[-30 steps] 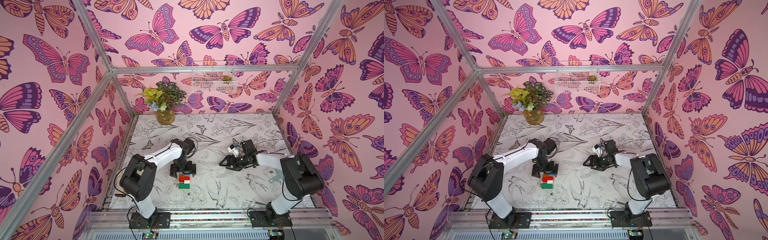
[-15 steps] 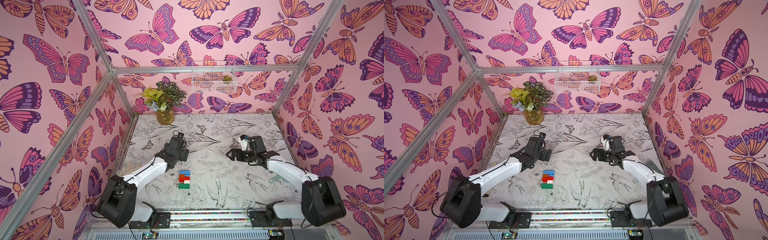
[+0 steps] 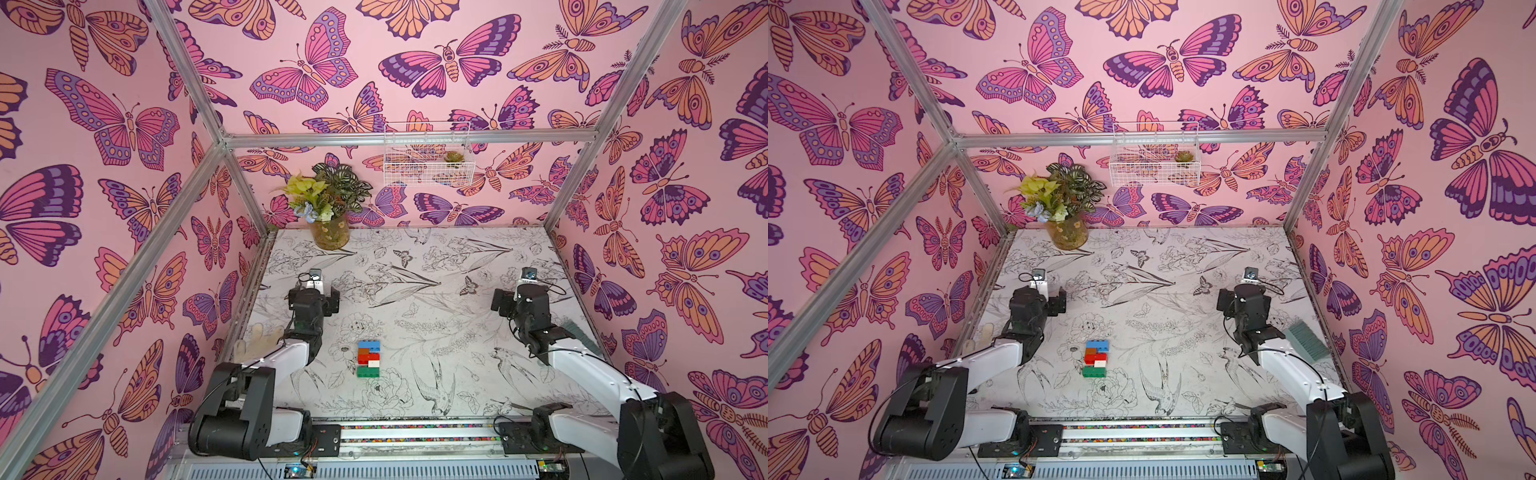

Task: Assemble the number 5 with lego
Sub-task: Reset both arms

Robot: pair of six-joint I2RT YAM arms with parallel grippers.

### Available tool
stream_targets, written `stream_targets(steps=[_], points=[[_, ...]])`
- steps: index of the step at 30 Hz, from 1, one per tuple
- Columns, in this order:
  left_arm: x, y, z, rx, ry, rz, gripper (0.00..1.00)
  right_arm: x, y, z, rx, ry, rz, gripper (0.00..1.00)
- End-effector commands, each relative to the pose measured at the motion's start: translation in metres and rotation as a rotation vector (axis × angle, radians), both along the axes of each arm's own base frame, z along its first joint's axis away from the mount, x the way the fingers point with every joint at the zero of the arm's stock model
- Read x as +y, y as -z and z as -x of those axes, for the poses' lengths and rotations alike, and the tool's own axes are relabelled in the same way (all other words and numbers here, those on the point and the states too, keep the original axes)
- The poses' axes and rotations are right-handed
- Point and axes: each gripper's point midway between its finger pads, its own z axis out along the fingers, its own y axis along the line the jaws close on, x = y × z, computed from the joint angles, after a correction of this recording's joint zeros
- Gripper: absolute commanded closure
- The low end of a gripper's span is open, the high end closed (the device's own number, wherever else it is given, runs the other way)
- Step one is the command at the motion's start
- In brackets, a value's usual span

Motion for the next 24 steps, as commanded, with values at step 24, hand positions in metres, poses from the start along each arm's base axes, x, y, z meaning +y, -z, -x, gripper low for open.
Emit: stream_targets(steps=[24], points=[[0.010, 0.043, -0.009, -0.015, 0.008, 0.151, 0.00, -0.037, 0.035, -0.036, -0.218, 0.028, 0.082, 0.01]])
